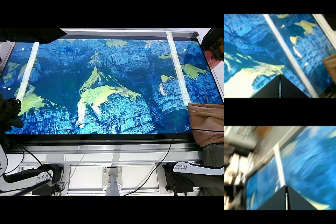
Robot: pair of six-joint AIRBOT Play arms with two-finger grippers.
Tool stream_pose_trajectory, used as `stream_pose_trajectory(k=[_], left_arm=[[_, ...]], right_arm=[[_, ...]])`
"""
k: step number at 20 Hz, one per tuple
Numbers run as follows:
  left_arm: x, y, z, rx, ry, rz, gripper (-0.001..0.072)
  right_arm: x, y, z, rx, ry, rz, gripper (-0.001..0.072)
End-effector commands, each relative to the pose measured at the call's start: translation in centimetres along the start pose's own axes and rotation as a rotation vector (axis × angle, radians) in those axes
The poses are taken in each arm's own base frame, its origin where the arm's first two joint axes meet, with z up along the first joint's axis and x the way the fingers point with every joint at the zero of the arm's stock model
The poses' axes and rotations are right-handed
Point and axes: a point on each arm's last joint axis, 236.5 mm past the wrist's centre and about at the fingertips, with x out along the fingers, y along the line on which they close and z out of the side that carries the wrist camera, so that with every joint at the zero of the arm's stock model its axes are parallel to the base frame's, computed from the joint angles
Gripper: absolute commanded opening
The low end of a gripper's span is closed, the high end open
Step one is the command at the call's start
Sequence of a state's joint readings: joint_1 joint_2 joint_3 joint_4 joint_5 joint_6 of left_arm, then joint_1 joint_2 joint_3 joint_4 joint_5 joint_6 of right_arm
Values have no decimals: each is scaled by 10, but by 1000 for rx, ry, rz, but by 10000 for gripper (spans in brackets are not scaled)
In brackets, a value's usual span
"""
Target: Fold the clothes and pants, and hang the long-sleeved shirts on hangers.
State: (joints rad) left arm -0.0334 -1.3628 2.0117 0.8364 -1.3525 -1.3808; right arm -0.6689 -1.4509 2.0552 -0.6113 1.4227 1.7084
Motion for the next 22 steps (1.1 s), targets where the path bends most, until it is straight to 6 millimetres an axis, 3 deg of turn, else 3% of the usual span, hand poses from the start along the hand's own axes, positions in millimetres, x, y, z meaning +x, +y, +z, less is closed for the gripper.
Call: stream_pose_trajectory(k=[1,4,7,22], left_arm=[[-2,2,-1,-6,5,5,18],[-1,3,-1,-7,4,5,18],[-1,3,-1,-8,6,5,18],[-1,3,-1,-8,6,5,18]], right_arm=[[48,79,-54,-92,131,148,11],[69,103,-82,-140,181,169,11],[76,107,-93,-167,203,156,12],[76,107,-92,-167,201,156,13]])
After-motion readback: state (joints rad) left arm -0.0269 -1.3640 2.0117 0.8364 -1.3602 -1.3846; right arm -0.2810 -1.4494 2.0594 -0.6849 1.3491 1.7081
